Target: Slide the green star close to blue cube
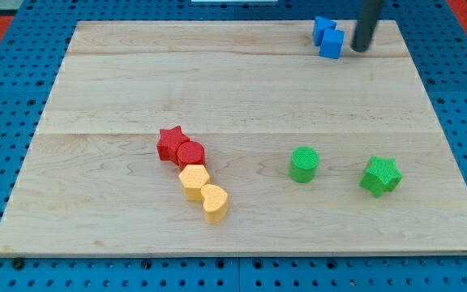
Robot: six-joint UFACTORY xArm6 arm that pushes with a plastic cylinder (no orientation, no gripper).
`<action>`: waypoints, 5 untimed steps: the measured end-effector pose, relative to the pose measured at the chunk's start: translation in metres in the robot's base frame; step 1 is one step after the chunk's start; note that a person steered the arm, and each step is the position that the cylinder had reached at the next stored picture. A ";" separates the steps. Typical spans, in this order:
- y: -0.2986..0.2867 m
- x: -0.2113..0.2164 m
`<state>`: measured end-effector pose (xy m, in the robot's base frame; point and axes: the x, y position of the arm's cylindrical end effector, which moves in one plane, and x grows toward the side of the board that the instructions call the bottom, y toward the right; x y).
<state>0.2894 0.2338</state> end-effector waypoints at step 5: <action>-0.017 0.269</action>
<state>0.5581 0.2168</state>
